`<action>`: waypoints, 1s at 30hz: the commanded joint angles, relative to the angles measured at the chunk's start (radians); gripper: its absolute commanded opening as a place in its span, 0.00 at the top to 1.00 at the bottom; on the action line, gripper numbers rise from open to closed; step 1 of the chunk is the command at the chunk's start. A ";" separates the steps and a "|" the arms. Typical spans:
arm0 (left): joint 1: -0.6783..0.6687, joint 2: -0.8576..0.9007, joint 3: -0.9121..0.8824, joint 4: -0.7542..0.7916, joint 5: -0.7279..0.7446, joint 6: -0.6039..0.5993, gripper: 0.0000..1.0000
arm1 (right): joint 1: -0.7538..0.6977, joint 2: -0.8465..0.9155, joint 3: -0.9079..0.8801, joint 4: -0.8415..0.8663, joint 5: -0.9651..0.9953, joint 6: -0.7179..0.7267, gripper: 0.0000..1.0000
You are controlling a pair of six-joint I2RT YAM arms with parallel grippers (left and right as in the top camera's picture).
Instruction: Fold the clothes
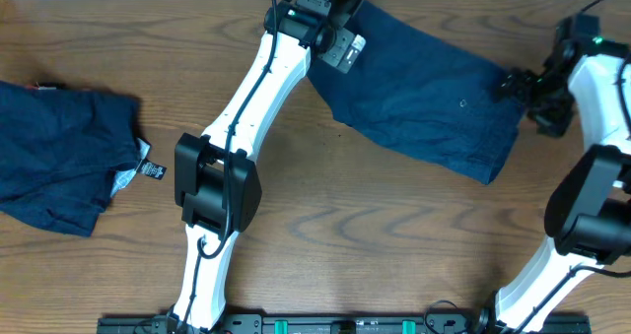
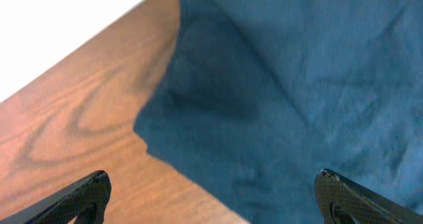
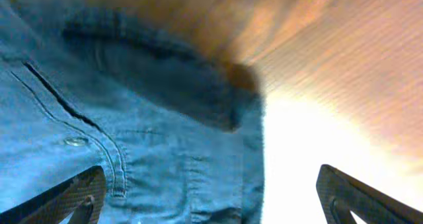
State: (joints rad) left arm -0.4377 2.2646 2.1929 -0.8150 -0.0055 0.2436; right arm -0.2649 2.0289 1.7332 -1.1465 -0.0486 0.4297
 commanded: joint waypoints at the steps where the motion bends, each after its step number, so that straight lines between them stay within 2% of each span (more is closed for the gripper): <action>1: 0.008 -0.016 0.003 -0.041 0.006 0.006 0.01 | -0.038 0.004 0.121 -0.064 0.060 0.018 0.01; 5: 0.040 -0.016 0.003 -0.105 0.006 0.006 0.02 | -0.042 -0.016 0.202 -0.156 0.011 -0.040 0.01; 7: 0.068 -0.016 0.003 -0.132 0.006 0.006 0.02 | -0.043 -0.026 0.190 -0.172 -0.082 -0.106 0.01; 11: 0.117 -0.016 0.003 -0.173 0.006 -0.038 0.02 | -0.043 -0.027 0.094 -0.177 -0.099 -0.093 0.01; 18: 0.150 -0.016 0.003 -0.239 0.033 -0.039 0.02 | -0.046 -0.027 -0.180 -0.035 -0.184 -0.086 0.01; 24: 0.142 -0.016 0.003 -0.258 0.052 -0.039 0.00 | -0.045 -0.027 -0.274 0.076 -0.225 -0.083 0.05; 28: 0.141 -0.016 0.003 -0.262 0.075 -0.039 0.01 | -0.029 -0.027 -0.357 0.189 -0.276 -0.056 0.01; 30: 0.140 -0.016 0.003 -0.262 0.075 -0.039 0.00 | -0.018 -0.027 -0.410 0.266 -0.313 -0.043 0.07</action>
State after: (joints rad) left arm -0.2993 2.2646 2.1929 -1.0729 0.0502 0.2096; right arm -0.3065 2.0090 1.3899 -0.9268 -0.2859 0.3599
